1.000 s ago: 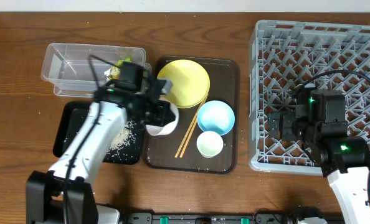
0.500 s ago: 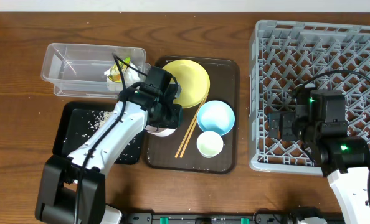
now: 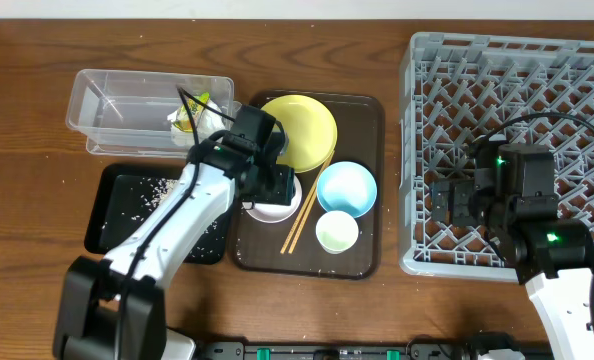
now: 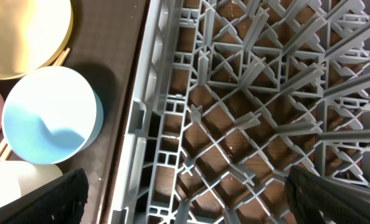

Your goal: Sort waste into correct bins and load items into the dishwasher rack

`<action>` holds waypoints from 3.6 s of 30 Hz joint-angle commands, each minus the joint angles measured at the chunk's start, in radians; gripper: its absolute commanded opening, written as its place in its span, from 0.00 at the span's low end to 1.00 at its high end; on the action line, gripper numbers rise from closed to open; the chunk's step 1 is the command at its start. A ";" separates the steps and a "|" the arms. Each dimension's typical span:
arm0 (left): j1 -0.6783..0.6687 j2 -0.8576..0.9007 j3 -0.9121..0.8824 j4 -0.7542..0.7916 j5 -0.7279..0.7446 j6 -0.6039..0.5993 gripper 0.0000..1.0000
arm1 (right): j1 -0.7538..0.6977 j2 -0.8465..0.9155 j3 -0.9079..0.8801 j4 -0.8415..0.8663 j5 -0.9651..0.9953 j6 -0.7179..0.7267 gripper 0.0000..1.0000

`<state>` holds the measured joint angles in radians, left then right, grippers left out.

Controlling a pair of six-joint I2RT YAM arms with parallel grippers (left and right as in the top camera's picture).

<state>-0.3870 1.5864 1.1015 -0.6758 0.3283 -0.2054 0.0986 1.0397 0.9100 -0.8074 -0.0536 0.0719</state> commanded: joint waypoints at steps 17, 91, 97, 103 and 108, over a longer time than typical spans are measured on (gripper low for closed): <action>-0.241 -0.035 -0.031 -0.029 0.027 0.035 0.57 | 0.006 -0.003 0.021 -0.002 -0.007 0.010 0.99; 0.199 0.165 0.009 0.372 1.190 -0.167 0.06 | 0.125 0.511 0.019 0.923 -1.417 -0.161 0.76; 0.199 0.165 0.009 0.372 1.190 -0.167 0.06 | 0.125 0.511 0.019 0.922 -1.416 -0.161 0.77; 0.199 0.165 0.009 0.372 1.190 -0.167 0.06 | 0.126 0.511 0.019 0.916 -1.399 -0.154 0.79; 0.200 0.165 0.009 0.372 1.190 -0.166 0.06 | 0.126 0.511 0.019 0.899 -1.386 -0.155 0.80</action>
<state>-0.1871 1.7542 1.0966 -0.3069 1.5219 -0.3698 0.2134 1.5475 0.9173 0.1020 -1.3834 -0.0940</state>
